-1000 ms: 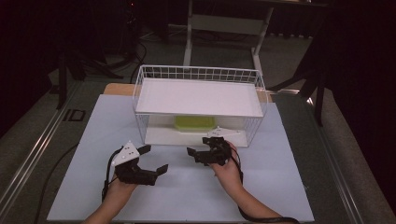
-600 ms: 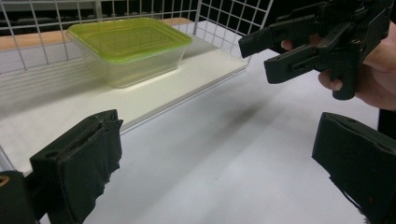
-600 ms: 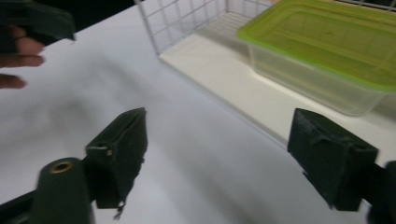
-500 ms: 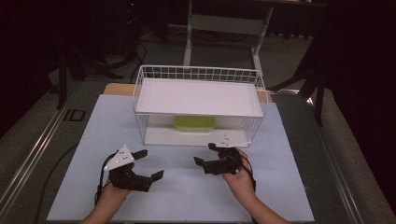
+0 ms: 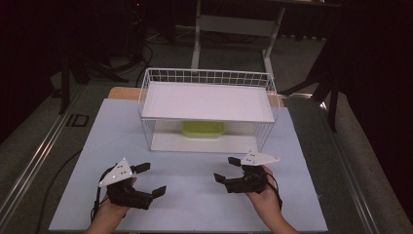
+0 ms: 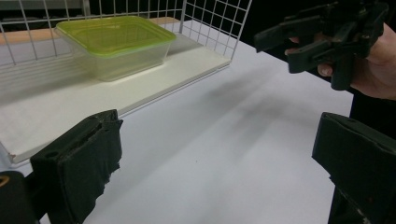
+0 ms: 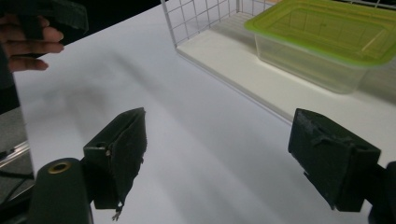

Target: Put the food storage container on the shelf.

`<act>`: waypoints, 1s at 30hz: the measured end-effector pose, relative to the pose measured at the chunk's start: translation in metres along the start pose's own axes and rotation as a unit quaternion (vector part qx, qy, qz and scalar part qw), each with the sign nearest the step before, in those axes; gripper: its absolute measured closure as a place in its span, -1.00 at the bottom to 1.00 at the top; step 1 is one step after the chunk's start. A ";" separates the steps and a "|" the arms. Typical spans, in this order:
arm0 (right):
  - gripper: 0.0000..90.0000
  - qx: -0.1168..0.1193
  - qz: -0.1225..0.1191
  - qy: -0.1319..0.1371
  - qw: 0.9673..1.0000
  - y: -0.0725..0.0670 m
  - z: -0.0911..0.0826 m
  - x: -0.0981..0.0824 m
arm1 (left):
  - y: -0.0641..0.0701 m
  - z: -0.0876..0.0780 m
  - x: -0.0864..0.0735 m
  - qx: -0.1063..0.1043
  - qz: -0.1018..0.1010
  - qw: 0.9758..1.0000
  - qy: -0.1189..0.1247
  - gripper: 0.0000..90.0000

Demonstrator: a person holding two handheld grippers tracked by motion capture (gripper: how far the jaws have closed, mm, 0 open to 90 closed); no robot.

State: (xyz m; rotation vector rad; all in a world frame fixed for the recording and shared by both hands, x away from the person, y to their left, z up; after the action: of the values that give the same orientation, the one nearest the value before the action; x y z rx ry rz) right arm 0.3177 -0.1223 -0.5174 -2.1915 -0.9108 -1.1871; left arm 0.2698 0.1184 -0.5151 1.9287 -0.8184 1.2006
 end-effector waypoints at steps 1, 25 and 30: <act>-0.57 -0.003 0.000 0.000 1.000 0.002 -0.003 -0.002 | 0.000 -0.001 -0.001 0.000 -0.002 1.000 0.001 -0.95; -0.60 -0.026 -0.005 -0.003 1.000 0.023 -0.046 -0.042 | -0.001 0.006 -0.022 -0.004 0.015 1.000 -0.018 -0.95; -0.63 -0.020 -0.015 -0.008 1.000 0.029 -0.041 -0.049 | -0.001 0.008 -0.027 -0.003 0.014 1.000 -0.021 -0.95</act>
State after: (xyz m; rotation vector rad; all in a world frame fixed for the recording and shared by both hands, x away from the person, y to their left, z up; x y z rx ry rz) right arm 0.2971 -0.1854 -0.5414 -2.2285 -0.9374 -1.2146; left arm 0.2643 0.1156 -0.5424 1.9484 -0.8720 1.1759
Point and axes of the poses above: each handheld gripper's, and its own axes: z roughly forward along the jaws, x roughly out of its top, y roughly to its right, the point moved 9 cm from there along z, roughly forward along the jaws, and after that the axes turned 6 degrees about -x, right-handed, at the moved point
